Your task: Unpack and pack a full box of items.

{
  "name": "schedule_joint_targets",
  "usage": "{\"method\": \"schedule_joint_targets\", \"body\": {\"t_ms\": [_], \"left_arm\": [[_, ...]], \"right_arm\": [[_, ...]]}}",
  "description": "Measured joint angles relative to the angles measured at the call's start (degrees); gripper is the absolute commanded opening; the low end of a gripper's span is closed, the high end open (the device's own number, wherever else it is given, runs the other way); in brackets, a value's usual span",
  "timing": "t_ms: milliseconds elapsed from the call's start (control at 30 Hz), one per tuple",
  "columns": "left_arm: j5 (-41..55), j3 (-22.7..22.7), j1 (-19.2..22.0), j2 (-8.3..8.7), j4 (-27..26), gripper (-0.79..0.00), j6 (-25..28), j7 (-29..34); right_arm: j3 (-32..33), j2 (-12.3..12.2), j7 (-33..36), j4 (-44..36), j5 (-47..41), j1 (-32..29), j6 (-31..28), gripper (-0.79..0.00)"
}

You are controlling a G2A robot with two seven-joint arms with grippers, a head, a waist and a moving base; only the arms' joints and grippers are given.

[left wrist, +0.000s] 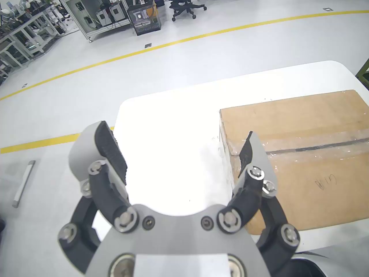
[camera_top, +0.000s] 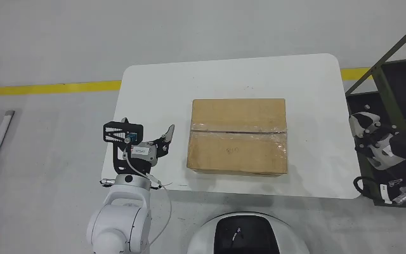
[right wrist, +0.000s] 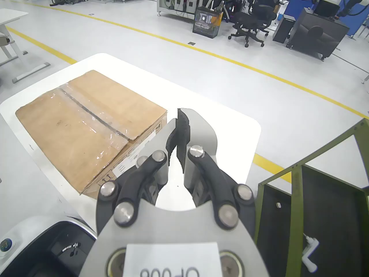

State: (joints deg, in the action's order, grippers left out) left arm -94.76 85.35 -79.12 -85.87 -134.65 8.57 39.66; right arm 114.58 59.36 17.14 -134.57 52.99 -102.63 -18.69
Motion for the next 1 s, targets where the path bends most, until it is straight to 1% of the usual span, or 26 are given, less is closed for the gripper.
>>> {"method": "schedule_joint_targets", "body": {"t_ms": [333,533,600,767,900,1000], "left_arm": [[0.0,0.0,0.0,0.00,0.0,0.000,0.0,0.0],[0.0,0.0,0.0,0.00,0.0,0.000,0.0,0.0],[0.0,0.0,0.0,0.00,0.0,0.000,0.0,0.0],[0.0,0.0,0.0,0.00,0.0,0.000,0.0,0.0],[0.0,0.0,0.0,0.00,0.0,0.000,0.0,0.0],[0.0,0.0,0.0,0.00,0.0,0.000,0.0,0.0]], "right_arm": [[-1.0,0.1,-0.9,1.5,1.2,0.3,0.2,-0.785],[-4.6,0.4,-3.4,5.5,3.6,0.9,1.5,-0.785],[-6.7,0.5,-4.7,7.3,6.2,1.0,2.1,-0.785],[-15.2,1.1,-8.6,14.1,12.3,2.7,4.0,-0.785],[-21.6,1.4,-10.4,18.8,15.3,6.0,3.8,-0.785],[-25.5,1.8,-11.4,22.0,15.9,9.0,4.0,-0.785]]}}
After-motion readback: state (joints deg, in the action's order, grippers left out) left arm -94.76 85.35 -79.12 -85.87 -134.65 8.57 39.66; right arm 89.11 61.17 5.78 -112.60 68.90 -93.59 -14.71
